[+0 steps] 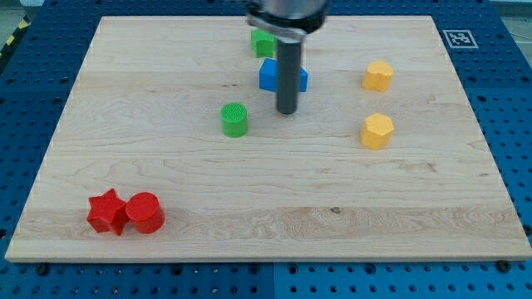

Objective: Push the green circle into the green star

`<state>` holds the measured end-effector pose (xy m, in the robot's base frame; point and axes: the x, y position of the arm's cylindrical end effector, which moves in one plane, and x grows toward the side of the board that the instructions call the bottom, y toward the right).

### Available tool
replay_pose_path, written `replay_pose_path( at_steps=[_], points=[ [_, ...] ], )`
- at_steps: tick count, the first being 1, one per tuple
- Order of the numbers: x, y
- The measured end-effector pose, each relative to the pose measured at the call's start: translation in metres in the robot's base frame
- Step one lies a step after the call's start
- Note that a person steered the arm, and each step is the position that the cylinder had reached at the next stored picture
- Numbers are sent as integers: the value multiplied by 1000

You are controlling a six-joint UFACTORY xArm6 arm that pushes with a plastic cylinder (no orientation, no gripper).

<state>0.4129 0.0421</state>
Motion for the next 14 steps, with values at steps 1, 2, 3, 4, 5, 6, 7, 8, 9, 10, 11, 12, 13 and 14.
replay_pose_path(
  at_steps=[1, 2, 3, 4, 5, 6, 7, 8, 9, 10, 11, 12, 13, 14],
  points=[
    [38, 9],
    [54, -23],
    [52, -81],
    [20, -133],
    [-27, -159],
    [-12, -165],
    [-7, -162],
    [-41, -153],
    [-93, -135],
    [-99, -132],
    [-69, -132],
    [-42, -132],
    [-15, -132],
    [1, -118]
  ],
)
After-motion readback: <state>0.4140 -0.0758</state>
